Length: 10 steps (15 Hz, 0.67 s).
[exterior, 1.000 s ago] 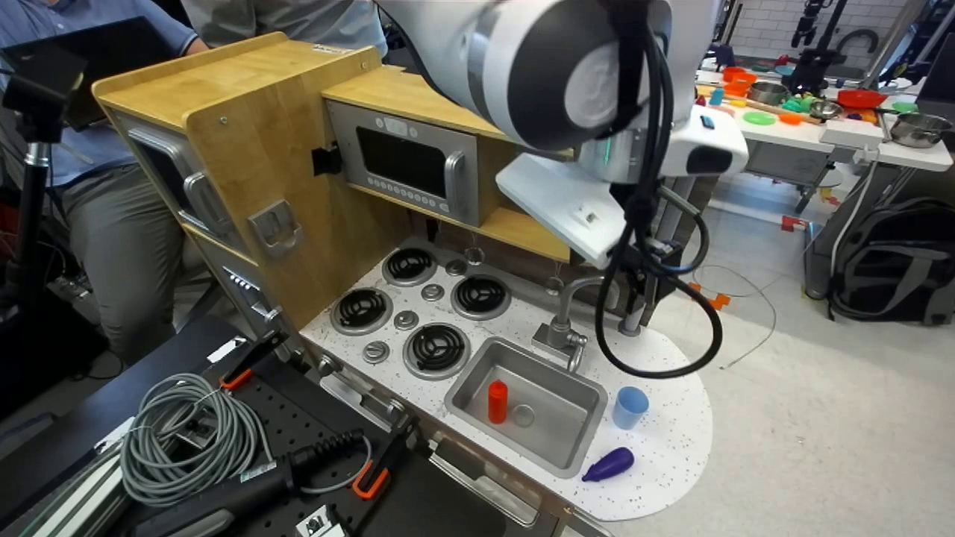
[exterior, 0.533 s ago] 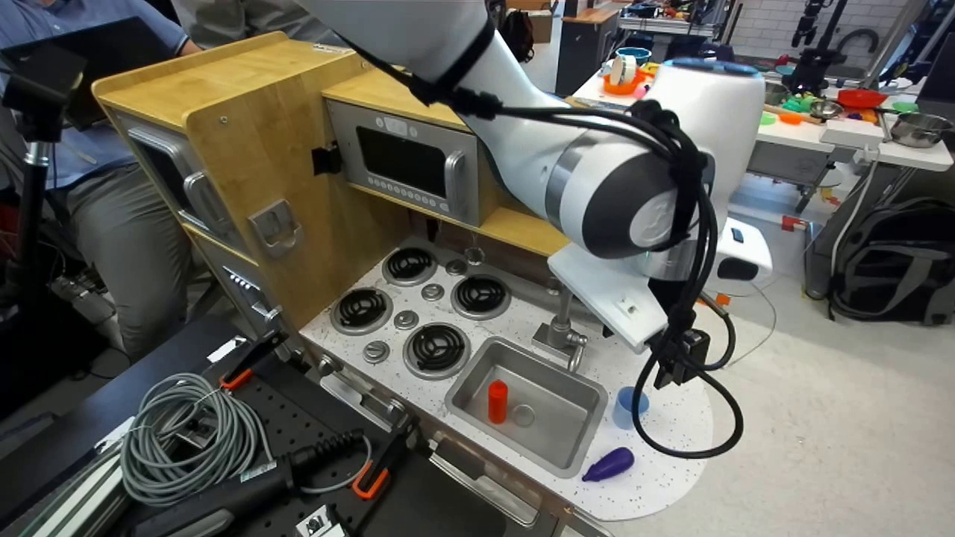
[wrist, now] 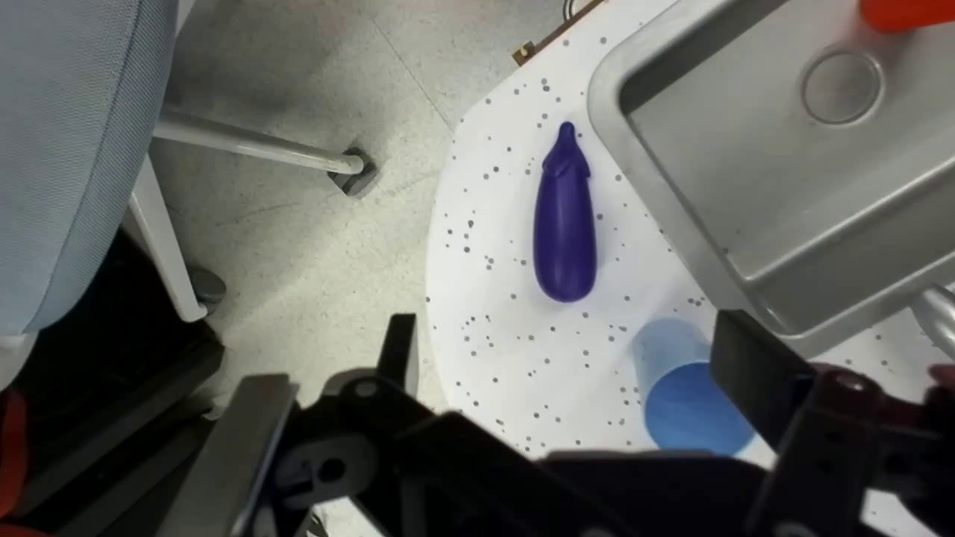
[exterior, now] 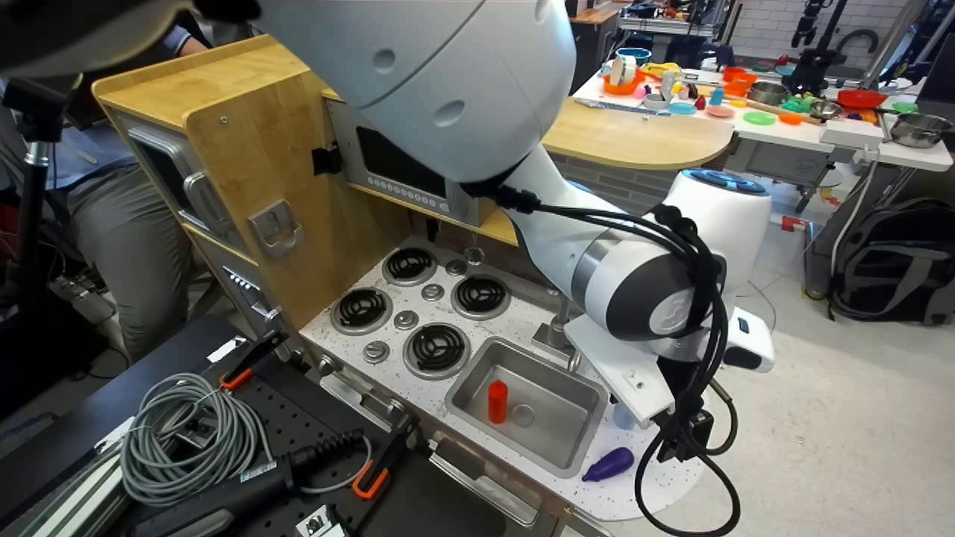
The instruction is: Move the plastic eggplant to the right front plate of the stove
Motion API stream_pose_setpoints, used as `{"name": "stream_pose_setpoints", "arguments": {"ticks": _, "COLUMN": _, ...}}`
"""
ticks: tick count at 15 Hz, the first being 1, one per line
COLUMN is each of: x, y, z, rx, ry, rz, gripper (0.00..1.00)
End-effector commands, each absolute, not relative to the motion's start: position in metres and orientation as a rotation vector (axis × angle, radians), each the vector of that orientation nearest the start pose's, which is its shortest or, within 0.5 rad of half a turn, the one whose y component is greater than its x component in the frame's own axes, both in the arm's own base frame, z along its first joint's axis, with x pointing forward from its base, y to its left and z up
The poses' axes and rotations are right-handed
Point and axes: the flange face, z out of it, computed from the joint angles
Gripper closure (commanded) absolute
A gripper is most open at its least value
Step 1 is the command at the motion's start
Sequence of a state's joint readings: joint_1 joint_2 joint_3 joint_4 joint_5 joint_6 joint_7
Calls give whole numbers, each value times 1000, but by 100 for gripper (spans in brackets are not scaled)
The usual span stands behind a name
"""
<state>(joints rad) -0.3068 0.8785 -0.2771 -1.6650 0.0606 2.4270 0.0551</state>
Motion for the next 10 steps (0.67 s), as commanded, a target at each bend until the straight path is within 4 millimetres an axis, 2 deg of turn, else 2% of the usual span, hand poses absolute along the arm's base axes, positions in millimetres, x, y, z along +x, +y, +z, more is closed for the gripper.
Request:
{"name": "stream_pose_setpoints", "arguments": {"ticks": 1, "x": 557, "y": -368, "z": 83, "rx": -3143, "ry": 1010, "rz": 292, "gripper": 0}}
{"name": "stream_pose_setpoints", "arguments": {"ticks": 6, "x": 556, "y": -373, "z": 55, "rx": -3154, "ry": 1036, "rz": 250, "gripper": 0}}
{"name": "stream_pose_setpoints", "arguments": {"ticks": 10, "x": 552, "y": -369, "z": 34, "rx": -3142, "ry": 1064, "rz": 278, "gripper": 0}}
